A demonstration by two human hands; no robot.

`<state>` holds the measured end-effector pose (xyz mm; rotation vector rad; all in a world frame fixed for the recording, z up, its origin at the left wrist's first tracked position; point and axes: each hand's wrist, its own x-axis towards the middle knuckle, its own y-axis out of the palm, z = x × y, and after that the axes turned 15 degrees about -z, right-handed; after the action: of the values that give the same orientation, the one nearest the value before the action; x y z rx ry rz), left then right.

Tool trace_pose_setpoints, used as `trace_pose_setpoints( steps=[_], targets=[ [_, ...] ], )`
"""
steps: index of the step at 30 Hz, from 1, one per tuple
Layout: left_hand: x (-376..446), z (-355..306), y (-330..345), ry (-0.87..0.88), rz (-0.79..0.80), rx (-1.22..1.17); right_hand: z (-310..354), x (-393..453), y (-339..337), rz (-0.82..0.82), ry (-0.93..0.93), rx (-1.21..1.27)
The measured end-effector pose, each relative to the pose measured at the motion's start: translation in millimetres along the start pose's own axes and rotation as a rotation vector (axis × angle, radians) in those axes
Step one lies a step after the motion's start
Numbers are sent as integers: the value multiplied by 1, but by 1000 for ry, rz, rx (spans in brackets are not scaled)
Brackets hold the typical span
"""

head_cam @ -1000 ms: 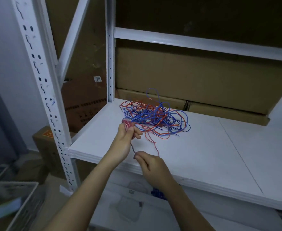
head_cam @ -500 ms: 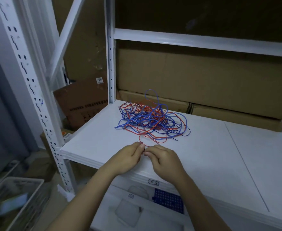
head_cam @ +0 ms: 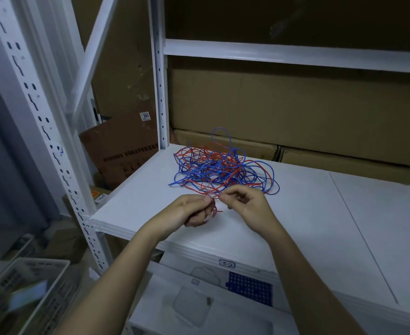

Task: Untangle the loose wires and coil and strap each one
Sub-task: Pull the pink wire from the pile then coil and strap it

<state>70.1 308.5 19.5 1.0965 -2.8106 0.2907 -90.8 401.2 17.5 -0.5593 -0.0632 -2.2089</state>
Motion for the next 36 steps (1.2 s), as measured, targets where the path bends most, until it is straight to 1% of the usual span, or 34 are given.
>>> trace_pose_setpoints(
  steps=[3, 5, 8, 10, 12, 14, 16, 20, 22, 24, 28, 31, 33, 34, 36],
  targets=[
    [2, 2, -9, -19, -94, -85, 0, 3, 4, -34, 28, 49],
    [4, 4, -18, -61, -134, -214, -2, 2, 12, -61, 44, 46],
    [12, 6, -35, -116, -120, -440, -5, -2, 31, -86, 65, 60],
    [17, 7, -43, -131, -95, -542, -8, -5, 44, -115, 71, 58],
    [19, 8, -49, -168, -55, -626, -11, -5, 58, -181, 86, 58],
    [21, 7, -57, -174, -18, -654, -11, -5, 72, -282, 108, 59],
    [22, 5, -64, -157, 1, -656, -10, -2, 87, -372, 80, 11],
    [22, 0, -82, -160, -7, -634, -6, 4, 117, -498, 51, -182],
    [22, 0, -89, -160, -21, -629, -5, 4, 130, -477, 60, -294],
    [21, 1, -98, -132, -38, -620, -4, 2, 145, -404, 60, -396],
    [19, 3, -108, -50, -90, -555, 1, -6, 171, -260, 79, -519],
    [22, 7, -114, 5, -164, -491, 0, -16, 186, -175, 22, -698],
    [25, 12, -117, 52, -178, -440, -5, -25, 193, -170, -34, -849],
    [27, 14, -117, 53, -193, -419, -8, -29, 196, -155, -67, -915],
    [34, 18, -119, 24, -258, -360, -12, -38, 200, -68, -124, -1015]
  ],
)
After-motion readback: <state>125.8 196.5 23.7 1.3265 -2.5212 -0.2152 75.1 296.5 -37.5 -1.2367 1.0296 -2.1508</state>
